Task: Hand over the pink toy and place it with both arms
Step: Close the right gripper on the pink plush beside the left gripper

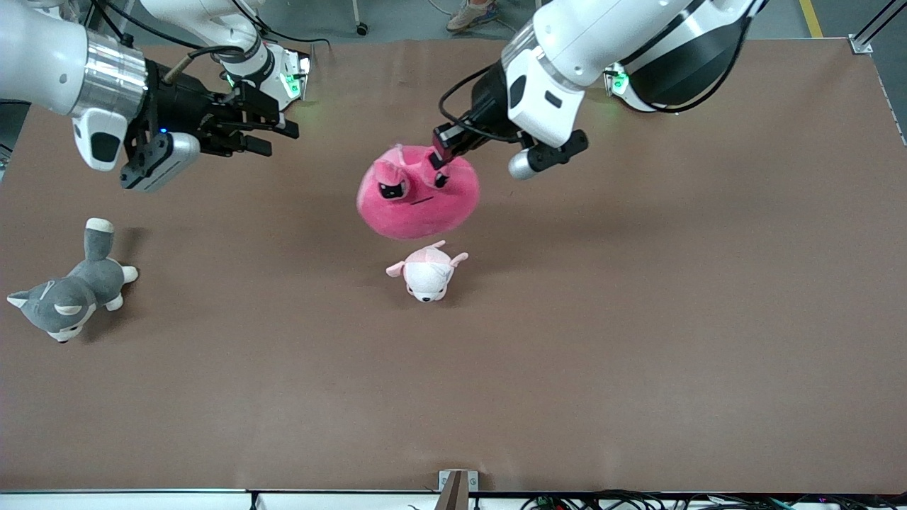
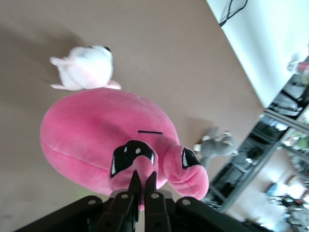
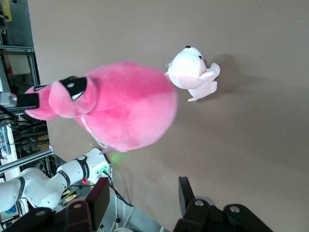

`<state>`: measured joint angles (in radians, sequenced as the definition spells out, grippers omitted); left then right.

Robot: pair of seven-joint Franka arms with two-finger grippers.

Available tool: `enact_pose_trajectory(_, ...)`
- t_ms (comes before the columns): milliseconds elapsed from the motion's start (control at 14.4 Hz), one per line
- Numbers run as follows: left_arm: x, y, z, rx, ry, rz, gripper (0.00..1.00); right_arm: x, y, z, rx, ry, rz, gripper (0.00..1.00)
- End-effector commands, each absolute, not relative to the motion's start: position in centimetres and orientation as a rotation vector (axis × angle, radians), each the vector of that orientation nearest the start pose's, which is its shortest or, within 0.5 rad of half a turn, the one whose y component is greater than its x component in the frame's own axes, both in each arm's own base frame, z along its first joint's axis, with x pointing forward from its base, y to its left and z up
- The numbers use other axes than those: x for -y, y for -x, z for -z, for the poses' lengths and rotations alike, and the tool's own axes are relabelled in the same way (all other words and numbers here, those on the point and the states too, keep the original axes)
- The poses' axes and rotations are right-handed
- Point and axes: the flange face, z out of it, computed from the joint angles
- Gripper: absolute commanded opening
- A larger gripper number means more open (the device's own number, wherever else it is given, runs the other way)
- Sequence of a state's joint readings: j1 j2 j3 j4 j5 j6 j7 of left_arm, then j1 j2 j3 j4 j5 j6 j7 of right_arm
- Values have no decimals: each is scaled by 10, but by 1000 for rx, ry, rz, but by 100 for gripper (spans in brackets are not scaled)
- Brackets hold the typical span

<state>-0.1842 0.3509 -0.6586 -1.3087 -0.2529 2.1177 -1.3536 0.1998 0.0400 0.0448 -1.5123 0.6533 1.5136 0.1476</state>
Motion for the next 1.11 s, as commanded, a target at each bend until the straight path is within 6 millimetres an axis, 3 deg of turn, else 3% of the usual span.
enact_pose_trajectory(0, 476, -510, -641, -873, -2244, 242, 0, -211, -530, -643, 142, 2463, -234, 65)
enact_pose_trajectory(347, 498, -502, -624, -911, -2236, 282, 0, -233, -530, -642, 96, 2431, -244, 65)
enact_pose_trajectory(625, 516, -495, -605, -906, -2267, 287, 0, -239, -545, -623, 72, 2437, -228, 65)
enact_pose_trajectory(694, 518, -494, -602, -910, -2274, 280, 0, -249, -543, -620, 88, 2442, -235, 65)
enact_pose_trajectory(1042, 524, -491, -599, -924, -2281, 262, 0, -256, -553, -602, 91, 2478, -217, 65)
